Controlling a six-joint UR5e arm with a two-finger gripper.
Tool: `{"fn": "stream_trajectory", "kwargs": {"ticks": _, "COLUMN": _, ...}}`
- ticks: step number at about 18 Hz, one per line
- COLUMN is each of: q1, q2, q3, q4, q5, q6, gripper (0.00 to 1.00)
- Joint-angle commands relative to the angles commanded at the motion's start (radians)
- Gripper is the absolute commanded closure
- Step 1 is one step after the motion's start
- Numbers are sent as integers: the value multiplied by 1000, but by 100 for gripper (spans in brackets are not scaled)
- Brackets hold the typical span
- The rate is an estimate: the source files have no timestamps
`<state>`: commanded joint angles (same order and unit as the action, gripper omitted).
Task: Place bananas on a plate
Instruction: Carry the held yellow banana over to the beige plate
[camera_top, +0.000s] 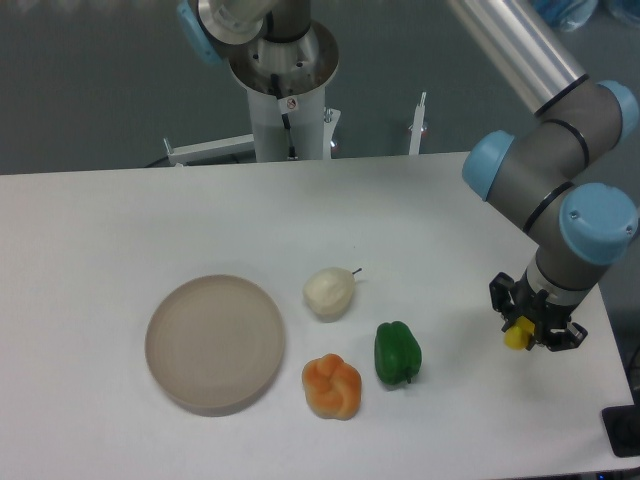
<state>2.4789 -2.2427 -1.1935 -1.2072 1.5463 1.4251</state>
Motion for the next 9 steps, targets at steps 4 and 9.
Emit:
{"fn": "stream_trajectory", "kwargs": {"ticks": 4, "q1": -37, "q2": 2, "q3": 11, "q4": -2, "q5": 2, "q6": -20, "gripper": 94}}
{"fn": "stream_trajectory", "kwargs": {"ticks": 9, "q1": -113, "q2": 18, "q3": 14, "q4": -31, "q5": -5, "q6": -149, "gripper": 94}}
